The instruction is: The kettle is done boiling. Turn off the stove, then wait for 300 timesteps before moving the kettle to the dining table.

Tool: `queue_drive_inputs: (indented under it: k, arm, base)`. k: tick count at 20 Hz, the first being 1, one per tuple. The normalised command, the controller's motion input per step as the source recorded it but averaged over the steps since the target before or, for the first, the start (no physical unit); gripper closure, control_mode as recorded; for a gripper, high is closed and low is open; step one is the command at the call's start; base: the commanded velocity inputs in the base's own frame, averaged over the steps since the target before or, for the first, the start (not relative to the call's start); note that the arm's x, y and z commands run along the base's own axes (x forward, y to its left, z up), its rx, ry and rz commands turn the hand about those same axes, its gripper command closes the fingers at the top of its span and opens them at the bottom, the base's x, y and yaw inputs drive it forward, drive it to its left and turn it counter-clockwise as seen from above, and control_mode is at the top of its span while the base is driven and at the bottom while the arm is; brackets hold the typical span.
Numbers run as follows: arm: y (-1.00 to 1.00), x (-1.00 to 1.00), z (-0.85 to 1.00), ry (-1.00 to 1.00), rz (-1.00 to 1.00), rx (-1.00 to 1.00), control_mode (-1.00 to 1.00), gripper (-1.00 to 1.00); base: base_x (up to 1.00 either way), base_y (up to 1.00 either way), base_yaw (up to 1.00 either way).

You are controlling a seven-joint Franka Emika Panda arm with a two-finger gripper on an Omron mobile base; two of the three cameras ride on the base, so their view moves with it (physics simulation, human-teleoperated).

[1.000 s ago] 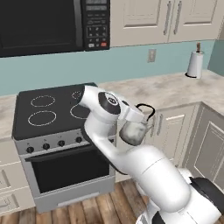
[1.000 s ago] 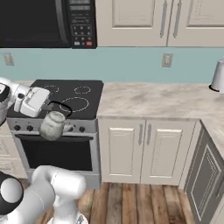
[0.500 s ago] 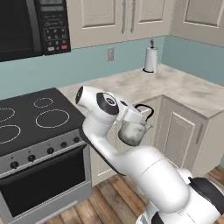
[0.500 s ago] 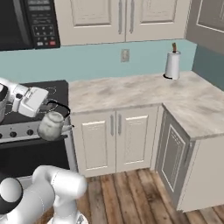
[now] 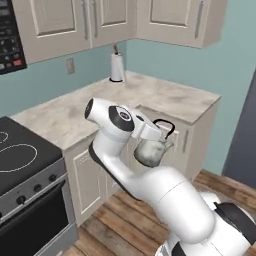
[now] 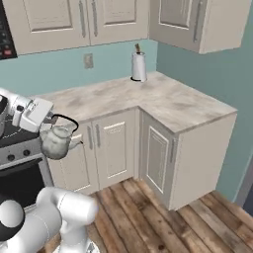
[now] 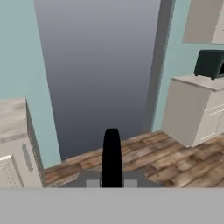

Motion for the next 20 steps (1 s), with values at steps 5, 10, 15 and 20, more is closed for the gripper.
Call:
queue_drive_inputs:
  k: [5, 10, 15, 20]
  arm:
    - [0.0, 0.0, 0.0, 0.0, 0.0, 0.0, 1.0, 1.0]
    - [0.0, 0.0, 0.0, 0.0, 0.0, 0.0, 1.0, 1.0]
    - [0.0, 0.0, 0.0, 0.0, 0.0, 0.0, 1.0, 1.0]
    - [0.0, 0.0, 0.0, 0.0, 0.0, 0.0, 1.0, 1.0]
  base:
    - [-0.09, 0.25, -0.55]
    - [-0.06, 0.22, -0.54]
    - [-0.05, 0.19, -0.53]
    - [-0.02, 0.19, -0.54]
